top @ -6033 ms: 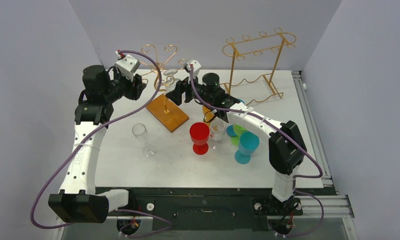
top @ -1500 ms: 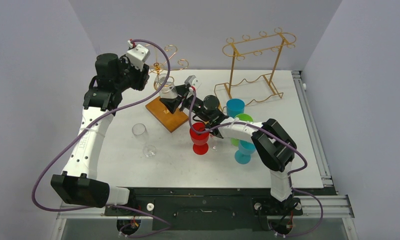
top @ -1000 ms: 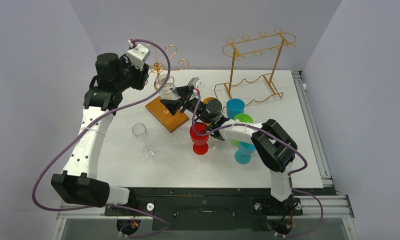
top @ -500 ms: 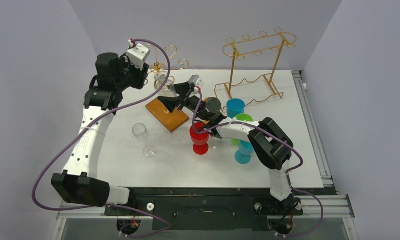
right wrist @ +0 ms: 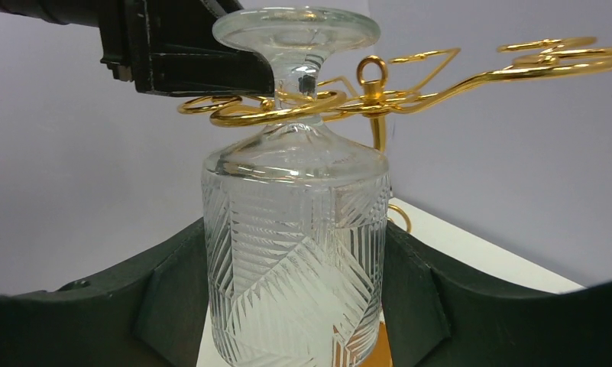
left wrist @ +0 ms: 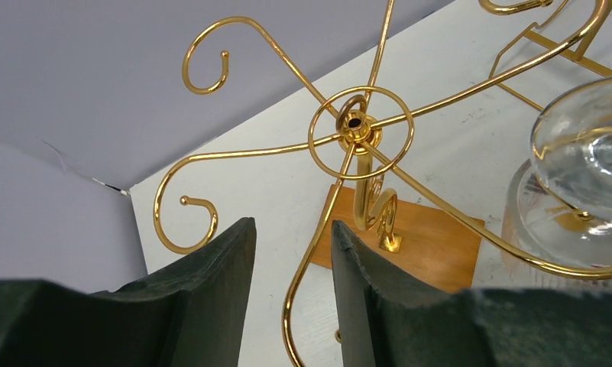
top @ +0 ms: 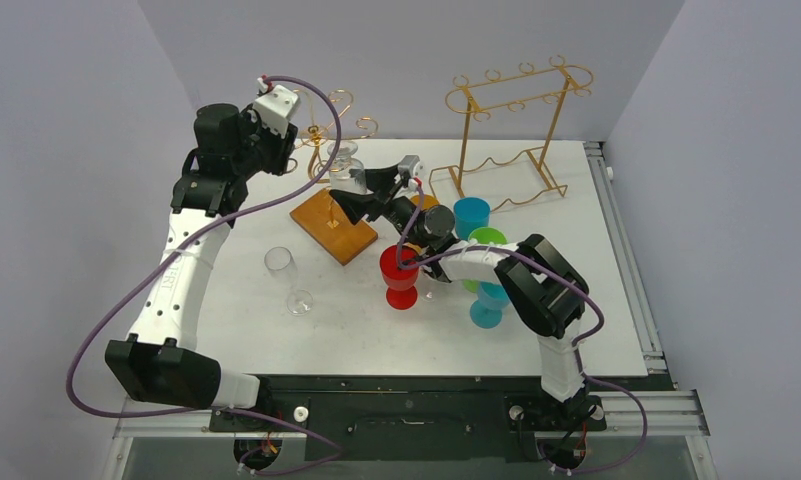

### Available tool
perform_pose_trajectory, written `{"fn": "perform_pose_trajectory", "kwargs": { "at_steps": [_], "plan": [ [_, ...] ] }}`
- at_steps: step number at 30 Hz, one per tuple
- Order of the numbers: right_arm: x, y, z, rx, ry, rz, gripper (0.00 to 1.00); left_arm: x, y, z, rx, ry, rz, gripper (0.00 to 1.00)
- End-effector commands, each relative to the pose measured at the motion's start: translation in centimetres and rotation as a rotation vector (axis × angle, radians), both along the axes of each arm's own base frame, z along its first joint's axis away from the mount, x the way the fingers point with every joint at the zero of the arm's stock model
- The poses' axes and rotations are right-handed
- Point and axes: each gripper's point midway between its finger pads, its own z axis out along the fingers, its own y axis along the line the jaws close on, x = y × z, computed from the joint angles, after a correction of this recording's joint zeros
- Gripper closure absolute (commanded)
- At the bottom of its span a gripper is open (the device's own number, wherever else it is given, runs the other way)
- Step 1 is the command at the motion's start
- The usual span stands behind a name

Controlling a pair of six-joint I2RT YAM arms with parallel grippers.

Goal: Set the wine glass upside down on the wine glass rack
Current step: Turn the wine glass upside down at the wine rack.

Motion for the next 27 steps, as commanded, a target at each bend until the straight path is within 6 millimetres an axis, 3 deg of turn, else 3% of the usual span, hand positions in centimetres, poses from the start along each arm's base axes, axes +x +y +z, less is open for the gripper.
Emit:
{"fn": "perform_pose_trajectory", "kwargs": {
  "at_steps": [1, 6, 11, 13, 14, 21, 27],
  "plan": [
    [-1.2, -4.7, 8.6, 0.245, -0.181, -0.068, 1.0, -0.3, 0.6, -2.3, 0.023, 0.085, 0.025, 0.62],
    [0.1, -3.4, 6.8, 0.133, -0.131, -0.071, 1.0, -0.3, 0.5, -1.7, 0.014, 0.073, 0.024, 0.62],
    [0.2, -3.0, 5.0, 0.061, -0.065, -0.058, 0.67, -0.3, 0.4, -1.4, 0.008, 0.065, 0.02, 0.62],
    [-0.2, -2.9, 4.6, 0.034, -0.051, -0.051, 0.4, -0.2, 0.4, -1.6, 0.008, 0.067, 0.018, 0.62],
    [-0.3, -2.9, 4.5, 0.014, -0.046, -0.048, 0.33, -0.2, 0.4, -1.6, 0.006, 0.066, 0.017, 0.62],
    [-2.1, -3.0, 4.2, -0.078, -0.034, -0.044, 0.3, 0.0, 0.2, -1.3, -0.005, 0.06, 0.015, 0.62],
    [-2.9, -2.5, 2.4, -0.134, 0.008, -0.015, 0.29, 0.0, 0.1, -1.3, -0.011, 0.06, 0.009, 0.61]
  ]
}}
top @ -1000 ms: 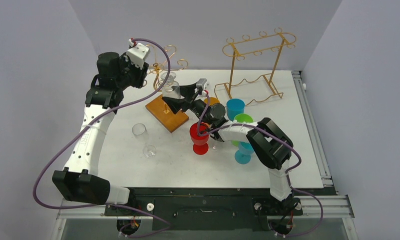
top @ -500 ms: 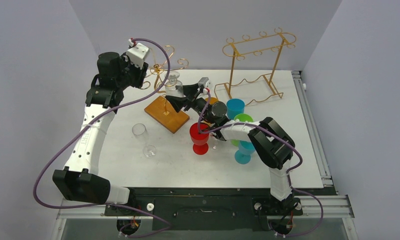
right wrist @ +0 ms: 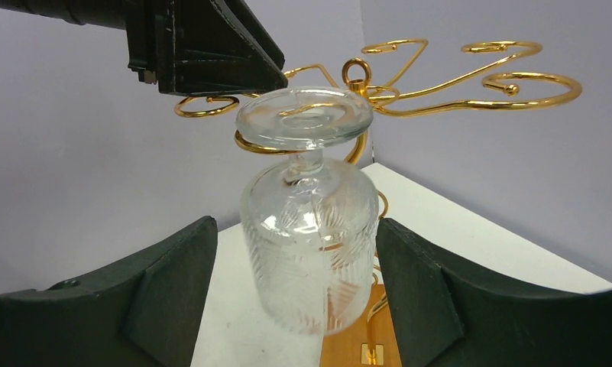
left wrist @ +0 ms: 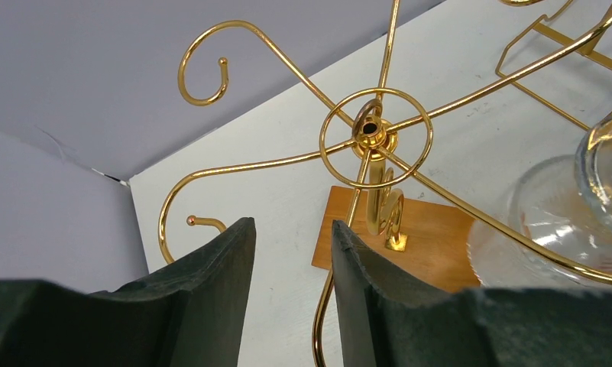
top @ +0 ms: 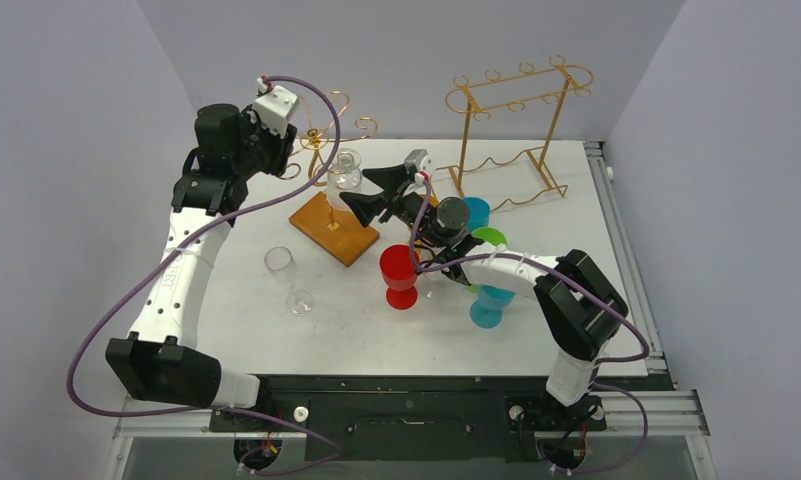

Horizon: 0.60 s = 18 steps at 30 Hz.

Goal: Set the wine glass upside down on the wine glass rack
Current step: Turn the wine glass upside down at the wine rack.

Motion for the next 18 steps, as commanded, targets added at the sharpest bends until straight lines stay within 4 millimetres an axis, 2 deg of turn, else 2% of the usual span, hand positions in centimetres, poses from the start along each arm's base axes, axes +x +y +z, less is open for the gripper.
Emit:
{"fn": "perform_pose_trajectory", "kwargs": {
  "at_steps": [1, 8, 14, 18],
  "plan": [
    [-1.4, 0.1, 1.2, -0.007, -0.032, 0.035, 0.28, -0.2, -0.2, -1.0, -0.01, 0.052, -0.007, 0.61],
    [-1.9, 0.3, 0.6, -0.031, 0.003, 0.064, 0.27, -0.2, -0.3, -1.0, -0.01, 0.058, -0.011, 0.6],
    [-4.0, -1.5, 1.8, -0.111, -0.001, 0.071, 0.26, 0.0, -0.2, -0.2, -0.026, 0.049, -0.004, 0.59],
    [-4.9, -3.2, 3.1, -0.194, 0.025, 0.046, 0.25, -0.1, -0.5, 1.3, -0.058, 0.051, -0.005, 0.53]
  ]
}}
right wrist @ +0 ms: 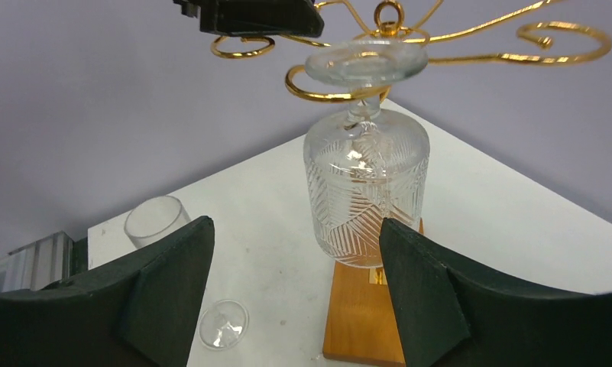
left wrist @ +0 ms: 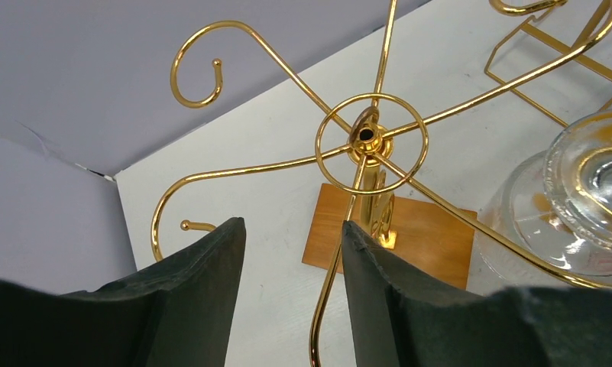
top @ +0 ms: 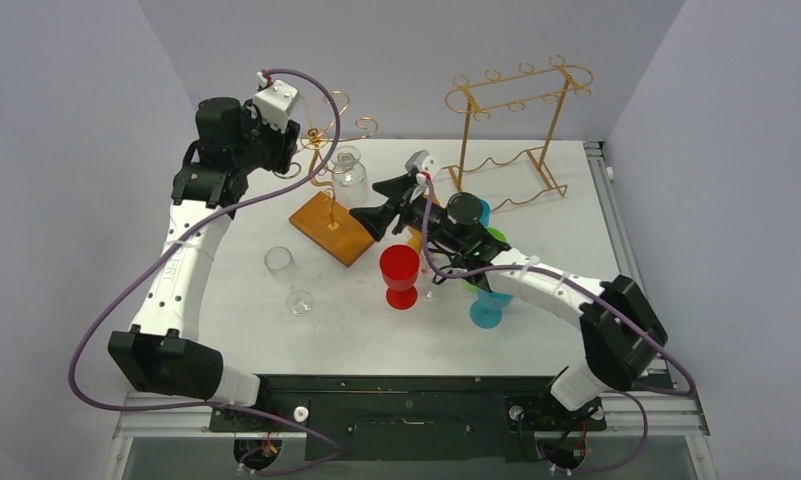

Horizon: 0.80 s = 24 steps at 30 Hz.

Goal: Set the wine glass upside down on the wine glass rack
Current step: Turn the wine glass upside down at the wine rack.

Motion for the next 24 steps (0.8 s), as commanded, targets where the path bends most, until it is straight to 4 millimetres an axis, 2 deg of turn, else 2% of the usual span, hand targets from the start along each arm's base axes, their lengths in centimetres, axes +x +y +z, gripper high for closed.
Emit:
{"fn": "perform_pose_trajectory", "kwargs": {
  "at_steps": [1, 4, 7, 10, 11, 14, 17, 19, 20, 24],
  "plan": [
    [-2.2, -2.3, 5.3, -0.042, -0.062, 0.004, 0.25, -0.4, -0.4, 1.6, -0.052, 0.031, -0.003, 0.52],
    [-1.9, -3.6, 7.4, -0.076, -0.037, -0.023, 0.25, -0.6, -0.4, 3.1, -0.06, 0.028, -0.001, 0.4],
    [-0.9, -4.7, 9.7, -0.107, -0.008, -0.071, 0.27, -1.2, -0.4, 4.9, -0.074, 0.017, 0.0, 0.33],
    [1.2, -5.5, 12.8, -0.093, 0.032, -0.134, 0.33, -2.2, -0.7, 6.7, -0.095, 0.01, -0.016, 0.28],
    [2.2, -5.8, 13.1, -0.092, 0.064, -0.161, 0.34, -2.7, -0.8, 6.9, -0.099, 0.013, -0.023, 0.26],
    [5.6, -6.3, 14.2, -0.104, 0.124, -0.254, 0.36, -3.9, -0.9, 6.0, -0.093, 0.061, -0.037, 0.24],
    [8.9, -6.3, 15.0, -0.129, 0.147, -0.318, 0.36, -4.7, -0.9, 3.7, -0.071, 0.135, -0.047, 0.24],
    [10.7, -5.6, 14.8, -0.16, 0.161, -0.333, 0.36, -5.2, -0.9, 2.1, -0.056, 0.182, -0.052, 0.25],
    [12.0, -4.9, 13.4, -0.191, 0.188, -0.335, 0.36, -5.4, -0.9, 1.5, -0.051, 0.199, -0.055, 0.25],
    [14.0, -3.7, 12.7, -0.175, 0.204, -0.33, 0.35, -5.8, -0.8, -0.1, -0.03, 0.241, -0.063, 0.29]
  ]
}}
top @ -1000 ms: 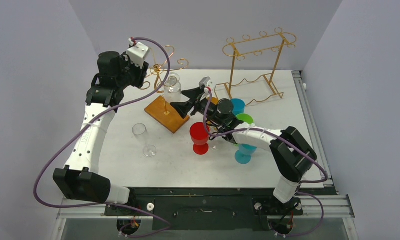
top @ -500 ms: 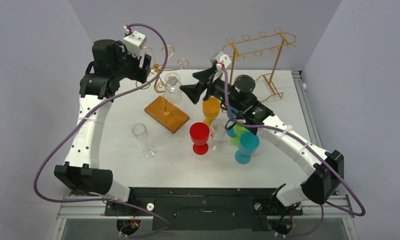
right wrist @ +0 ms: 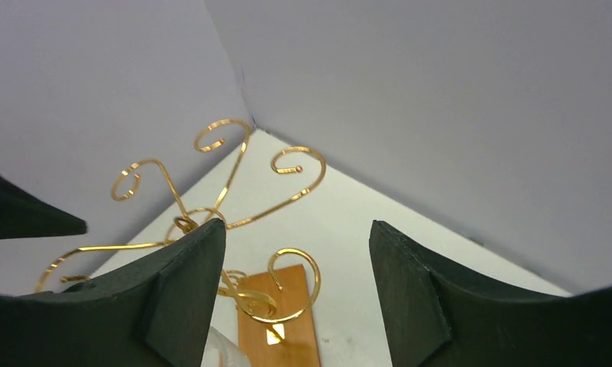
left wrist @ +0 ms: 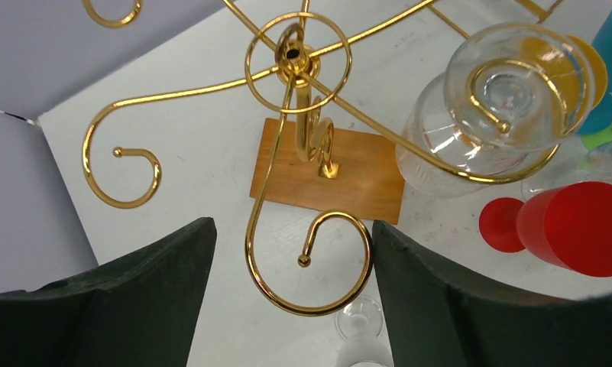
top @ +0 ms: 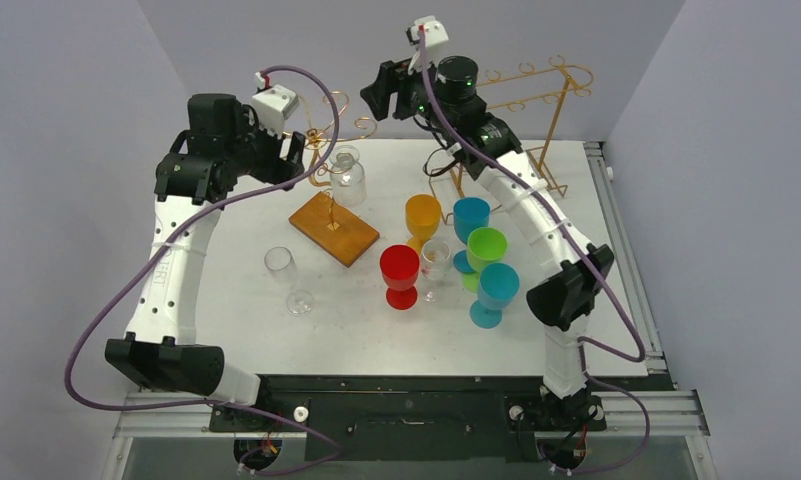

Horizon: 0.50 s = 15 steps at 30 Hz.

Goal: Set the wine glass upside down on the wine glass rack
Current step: Turn the wine glass upside down at the wine rack, then adjust the wine rack at the center of the board.

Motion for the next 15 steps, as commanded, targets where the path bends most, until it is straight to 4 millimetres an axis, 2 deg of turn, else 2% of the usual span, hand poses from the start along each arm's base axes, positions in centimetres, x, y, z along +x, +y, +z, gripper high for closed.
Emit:
{"fn": "perform_pose_trajectory", "kwargs": {
  "at_steps": [1, 4, 8, 12, 15],
  "plan": [
    [1.8, 0.6, -4.6, -0.052, 0.127, -0.021, 0.35, -1.4, 0.0, -1.3, 0.022, 0.042, -0.032, 0.3],
    [2.1, 1.4, -5.6, -0.021, 0.146, 0.001, 0.36, -1.2, 0.1, -1.5, 0.038, 0.027, -0.034, 0.33],
    [2.2, 2.1, -7.1, -0.006, 0.18, 0.026, 0.43, -0.7, 0.6, -1.7, 0.065, 0.02, -0.023, 0.37],
    [2.0, 2.4, -7.6, 0.001, 0.191, 0.042, 0.55, -0.1, 1.2, -1.6, 0.088, -0.002, 0.001, 0.39],
    [1.6, 2.2, -7.9, 0.003, 0.197, 0.042, 0.68, 0.6, 1.7, -1.3, 0.105, -0.027, 0.02, 0.41]
  ]
}}
